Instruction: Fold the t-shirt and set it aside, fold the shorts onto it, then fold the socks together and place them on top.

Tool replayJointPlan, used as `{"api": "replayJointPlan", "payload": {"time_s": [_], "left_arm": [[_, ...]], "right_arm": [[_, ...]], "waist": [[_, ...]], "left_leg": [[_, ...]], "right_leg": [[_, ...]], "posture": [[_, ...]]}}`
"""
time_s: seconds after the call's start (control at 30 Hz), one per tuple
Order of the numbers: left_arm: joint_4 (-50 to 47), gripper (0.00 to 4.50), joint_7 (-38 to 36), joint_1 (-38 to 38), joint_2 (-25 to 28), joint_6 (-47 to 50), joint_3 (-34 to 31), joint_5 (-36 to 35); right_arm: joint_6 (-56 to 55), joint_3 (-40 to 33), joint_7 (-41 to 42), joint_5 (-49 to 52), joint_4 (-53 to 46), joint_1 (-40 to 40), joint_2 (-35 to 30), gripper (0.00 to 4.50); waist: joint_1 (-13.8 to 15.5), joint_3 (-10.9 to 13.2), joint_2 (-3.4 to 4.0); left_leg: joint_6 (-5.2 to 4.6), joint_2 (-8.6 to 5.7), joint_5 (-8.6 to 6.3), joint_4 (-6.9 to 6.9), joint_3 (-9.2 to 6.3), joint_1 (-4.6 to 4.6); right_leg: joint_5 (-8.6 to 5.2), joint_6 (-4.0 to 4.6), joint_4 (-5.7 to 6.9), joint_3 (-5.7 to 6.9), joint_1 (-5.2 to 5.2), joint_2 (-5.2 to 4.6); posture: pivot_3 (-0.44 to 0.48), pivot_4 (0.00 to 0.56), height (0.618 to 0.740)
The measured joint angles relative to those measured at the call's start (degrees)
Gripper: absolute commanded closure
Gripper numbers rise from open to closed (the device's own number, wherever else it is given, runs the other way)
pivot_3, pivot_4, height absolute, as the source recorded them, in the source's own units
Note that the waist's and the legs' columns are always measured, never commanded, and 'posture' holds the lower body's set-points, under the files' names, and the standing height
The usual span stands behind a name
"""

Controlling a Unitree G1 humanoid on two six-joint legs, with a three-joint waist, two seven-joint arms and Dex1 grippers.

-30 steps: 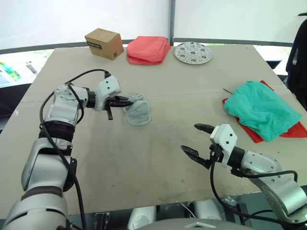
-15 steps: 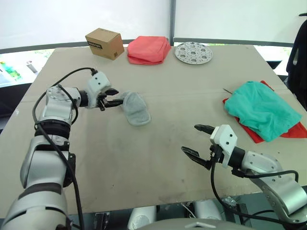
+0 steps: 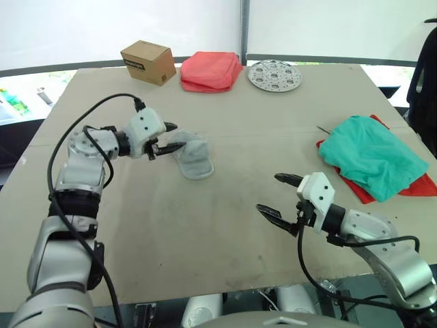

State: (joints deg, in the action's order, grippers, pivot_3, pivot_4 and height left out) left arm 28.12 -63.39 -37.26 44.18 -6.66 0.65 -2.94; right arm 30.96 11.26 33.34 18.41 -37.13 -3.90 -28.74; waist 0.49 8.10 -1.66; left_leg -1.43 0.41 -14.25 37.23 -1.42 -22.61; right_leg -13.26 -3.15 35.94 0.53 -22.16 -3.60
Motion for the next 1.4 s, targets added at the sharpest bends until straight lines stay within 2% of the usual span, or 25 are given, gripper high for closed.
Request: {"api": "replayJointPlan", "payload": {"time_s": [0.13, 0.27, 0.47, 0.63, 0.8, 0.97, 1.07, 1.13, 1.23, 1.3, 1.4], "left_arm": [[-7.40, 1.80, -1.35, 5.89, -0.04, 1.33, 0.58, -1.05], [-8.16, 1.80, 1.03, 7.19, -0.81, 1.89, 1.55, -0.29], [-8.60, 1.80, 5.36, 10.23, -0.98, 0.80, 2.23, 2.70], [-10.06, 1.80, 8.87, 13.39, -1.12, 1.59, 1.97, 3.65], [-12.85, 1.80, 10.73, 16.03, -1.17, 2.78, 1.31, 3.38], [-14.15, 1.80, 11.77, 17.01, -1.95, 8.05, -2.21, -0.96], [-12.34, 1.80, 12.72, 12.63, -2.45, 20.48, -7.01, -7.73], [-8.70, 1.80, 14.43, 7.12, -1.94, 33.23, -11.59, -12.70], [-4.75, 1.80, 16.95, 2.28, -0.97, 46.74, -14.11, -15.55], [-2.04, 1.80, 19.25, 1.38, -2.70, 50.64, -13.90, -15.74], [1.19, 1.80, 20.71, 0.88, -5.15, 50.23, -11.94, -14.97]], "right_arm": [[0.03, 2.38, -0.20, -0.71, 4.28, -6.14, 3.47, 0.00], [0.65, 6.44, -2.24, -3.92, 13.81, -17.07, 9.80, 0.00], [-4.28, 11.70, -7.64, -11.85, 41.35, -33.18, 25.00, 0.00], [-12.18, 12.98, -12.12, -17.55, 60.42, -38.03, 32.02, 0.00], [-19.20, 15.88, -12.76, -23.25, 72.08, -40.92, 34.27, 0.00], [-22.51, 17.75, -11.30, -27.17, 75.62, -42.83, 34.21, 0.00], [-22.82, 16.90, -10.86, -27.24, 75.82, -42.72, 34.49, 0.00], [-23.49, 16.61, -10.57, -27.36, 75.67, -42.47, 34.44, 0.00], [-24.78, 15.98, -9.46, -27.47, 74.33, -41.34, 33.96, 0.00], [-25.14, 15.61, -8.20, -27.30, 72.60, -40.39, 33.53, 0.00], [-24.30, 14.03, -4.88, -25.26, 68.57, -38.52, 32.60, 0.00]], "waist": [[-0.21, 0.02, 0.04], [-0.59, 0.02, 0.04], [-1.46, -0.02, 0.02], [-1.42, 0.02, 0.09], [-1.79, 0.13, 0.27], [-2.41, 0.09, 0.25], [-2.58, 0.06, 0.20], [-2.75, 0.03, 0.15], [-2.90, 0.02, 0.13], [-2.80, 0.00, 0.09], [-2.82, -0.01, -0.02]], "left_leg": [[0.00, 0.00, 0.00, -0.01, 0.00, 0.03], [0.00, -0.04, 0.00, 0.00, -0.01, 0.04], [0.02, -0.04, 0.01, -0.16, 0.00, 0.11], [0.05, -0.05, 0.03, -0.27, 0.02, 0.05], [0.06, -0.10, 0.03, -0.25, 0.24, 0.24], [0.05, -0.08, 0.03, -0.49, 0.31, 0.79], [0.05, -0.08, 0.03, -0.49, 0.21, 0.77], [0.05, -0.10, 0.03, -0.48, 0.15, 0.78], [0.05, -0.13, 0.03, -0.49, 0.15, 0.78], [0.06, -0.13, 0.04, -0.49, 0.10, 0.72], [0.22, -0.12, 0.13, -0.51, 0.06, 0.58]], "right_leg": [[0.00, 0.01, 0.01, -0.01, 0.00, 0.00], [0.01, 0.01, 0.03, -0.01, 0.01, 0.00], [0.01, 0.01, 0.27, -0.04, -0.17, 0.03], [0.01, 0.01, 0.52, -0.08, -0.37, 0.01], [0.01, 0.02, 0.53, -0.36, -0.38, -0.01], [-0.01, 0.02, 0.53, -0.43, 0.01, -0.02], [0.00, 0.00, 0.57, -0.37, 0.00, 0.00], [-0.01, -0.02, 0.58, -0.34, 0.00, 0.02], [-0.04, -0.08, 0.71, -0.36, 0.01, 0.00], [-0.05, -0.08, 0.78, -0.35, -0.03, 0.01], [-0.04, -0.06, 0.77, -0.32, -0.12, 0.01]], "posture": [[0.000, 0.150, 0.740], [0.000, 0.150, 0.740], [0.000, 0.150, 0.740], [0.000, 0.150, 0.740], [0.000, 0.150, 0.740], [0.000, 0.150, 0.740], [0.000, 0.150, 0.740], [0.000, 0.150, 0.740], [0.000, 0.150, 0.740], [0.000, 0.150, 0.740], [0.000, 0.150, 0.740]]}}
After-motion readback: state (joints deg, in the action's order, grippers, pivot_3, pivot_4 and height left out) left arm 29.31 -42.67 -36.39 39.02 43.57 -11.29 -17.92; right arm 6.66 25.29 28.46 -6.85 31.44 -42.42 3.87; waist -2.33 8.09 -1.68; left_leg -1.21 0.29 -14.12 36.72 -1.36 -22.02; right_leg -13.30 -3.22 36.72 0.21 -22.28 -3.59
